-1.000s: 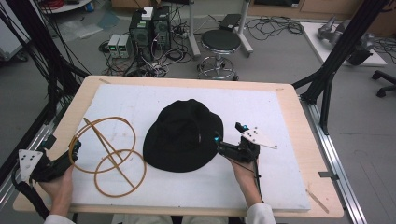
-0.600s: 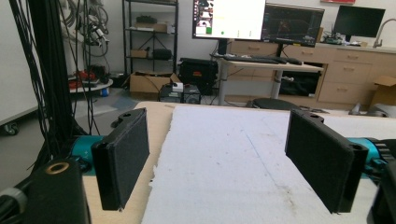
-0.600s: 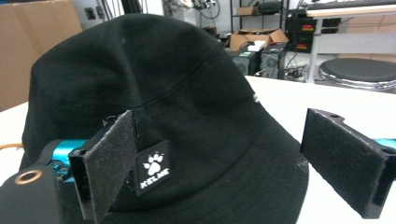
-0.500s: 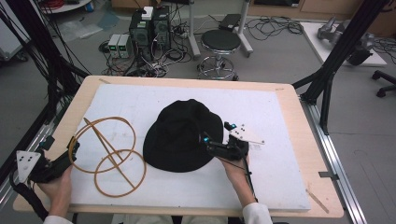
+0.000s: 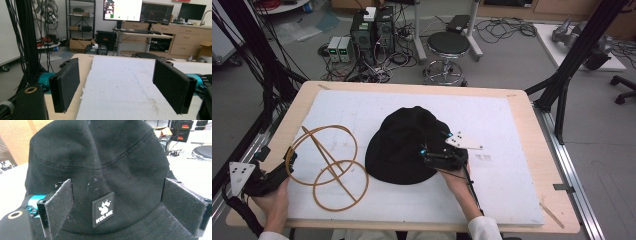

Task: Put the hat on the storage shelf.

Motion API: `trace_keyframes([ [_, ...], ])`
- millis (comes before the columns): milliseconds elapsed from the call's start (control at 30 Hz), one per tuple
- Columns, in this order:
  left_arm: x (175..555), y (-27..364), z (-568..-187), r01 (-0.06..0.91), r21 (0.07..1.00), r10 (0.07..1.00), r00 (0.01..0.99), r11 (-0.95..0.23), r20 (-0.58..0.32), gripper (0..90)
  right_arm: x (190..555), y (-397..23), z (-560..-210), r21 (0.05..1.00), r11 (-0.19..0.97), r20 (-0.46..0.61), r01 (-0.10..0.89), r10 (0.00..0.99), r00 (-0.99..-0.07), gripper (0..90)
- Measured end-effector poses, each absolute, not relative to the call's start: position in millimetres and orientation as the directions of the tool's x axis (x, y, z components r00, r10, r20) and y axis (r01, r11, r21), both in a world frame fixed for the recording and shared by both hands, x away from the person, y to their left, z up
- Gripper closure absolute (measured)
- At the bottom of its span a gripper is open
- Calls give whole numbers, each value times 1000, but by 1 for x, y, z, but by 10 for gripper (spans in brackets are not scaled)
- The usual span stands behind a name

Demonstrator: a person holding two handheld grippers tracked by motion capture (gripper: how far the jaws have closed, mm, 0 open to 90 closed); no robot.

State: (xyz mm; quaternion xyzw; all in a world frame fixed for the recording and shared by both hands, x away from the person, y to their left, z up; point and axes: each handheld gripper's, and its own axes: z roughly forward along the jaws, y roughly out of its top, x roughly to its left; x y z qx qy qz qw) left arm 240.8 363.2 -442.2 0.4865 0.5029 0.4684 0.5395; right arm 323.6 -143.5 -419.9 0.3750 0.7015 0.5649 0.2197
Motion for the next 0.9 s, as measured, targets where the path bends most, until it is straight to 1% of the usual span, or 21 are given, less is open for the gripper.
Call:
trace_keyframes([
  [233,241,365,-443,-14,995,993,55,103,-102,221,329,-135,-424,954,74,134,291,762,-633,105],
  [533,241,366,-443,-18,993,992,60,113,-112,223,344,-111,-430,948,77,145,308,759,-635,109],
  [633,241,367,-443,-18,993,991,59,118,-117,223,345,-105,-431,948,75,144,308,764,-629,224],
  [667,241,367,-443,-17,993,991,57,118,-117,223,344,-104,-430,947,72,151,313,760,-632,292],
  [700,241,368,-443,-15,993,991,57,121,-120,223,343,-104,-429,946,76,153,314,751,-642,388],
  [733,241,368,-443,-14,993,991,58,121,-120,223,340,-103,-428,946,84,148,313,748,-647,459],
  [767,242,368,-444,-13,992,990,61,126,-125,224,338,-101,-427,949,93,131,301,753,-645,550],
  [800,242,368,-444,-11,992,990,60,128,-127,223,335,-99,-426,954,112,93,277,769,-633,633],
  [867,243,368,-444,-12,991,989,65,135,-134,224,332,-100,-425,955,104,92,279,787,-611,786],
  [900,243,368,-444,-10,991,989,65,136,-135,224,332,-102,-425,953,90,110,288,785,-610,822],
])
